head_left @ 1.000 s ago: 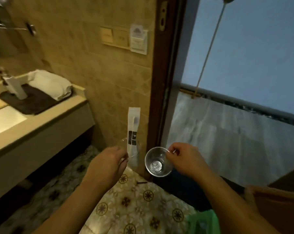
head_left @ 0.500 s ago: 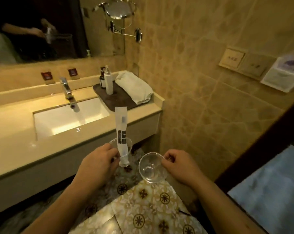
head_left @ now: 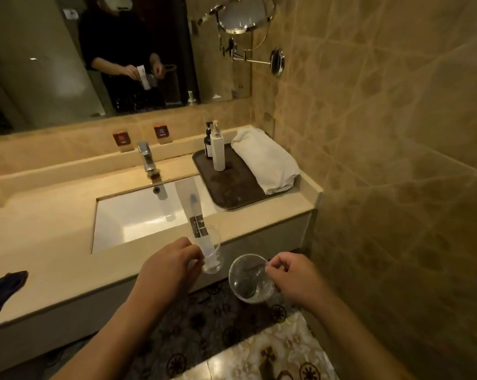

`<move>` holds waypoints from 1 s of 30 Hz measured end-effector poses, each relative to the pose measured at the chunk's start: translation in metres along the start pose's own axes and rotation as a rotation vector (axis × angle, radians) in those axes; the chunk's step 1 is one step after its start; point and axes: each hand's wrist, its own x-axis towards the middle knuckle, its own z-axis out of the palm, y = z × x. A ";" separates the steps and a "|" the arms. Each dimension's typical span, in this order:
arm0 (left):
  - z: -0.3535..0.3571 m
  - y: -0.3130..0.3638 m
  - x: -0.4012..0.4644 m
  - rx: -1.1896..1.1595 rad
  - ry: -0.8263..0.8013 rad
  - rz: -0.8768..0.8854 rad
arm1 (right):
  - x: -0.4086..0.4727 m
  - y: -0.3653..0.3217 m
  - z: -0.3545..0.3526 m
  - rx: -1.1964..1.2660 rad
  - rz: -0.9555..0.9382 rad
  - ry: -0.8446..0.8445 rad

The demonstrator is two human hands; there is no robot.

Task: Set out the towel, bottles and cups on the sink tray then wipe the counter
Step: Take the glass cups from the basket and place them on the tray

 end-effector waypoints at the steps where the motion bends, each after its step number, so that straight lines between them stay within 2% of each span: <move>1: 0.003 0.004 0.017 0.016 0.003 -0.020 | 0.020 0.003 -0.006 0.011 -0.002 -0.009; 9: 0.023 0.027 0.135 0.060 0.032 -0.179 | 0.160 0.005 -0.070 -0.042 -0.041 -0.077; 15: 0.043 0.024 0.191 0.061 0.049 -0.246 | 0.227 -0.006 -0.079 -0.094 -0.022 -0.153; 22: 0.073 -0.010 0.258 0.107 0.025 -0.169 | 0.287 -0.015 -0.061 -0.061 0.032 -0.180; 30: 0.109 -0.077 0.345 0.121 -0.103 -0.018 | 0.344 -0.037 -0.038 -0.068 0.119 -0.159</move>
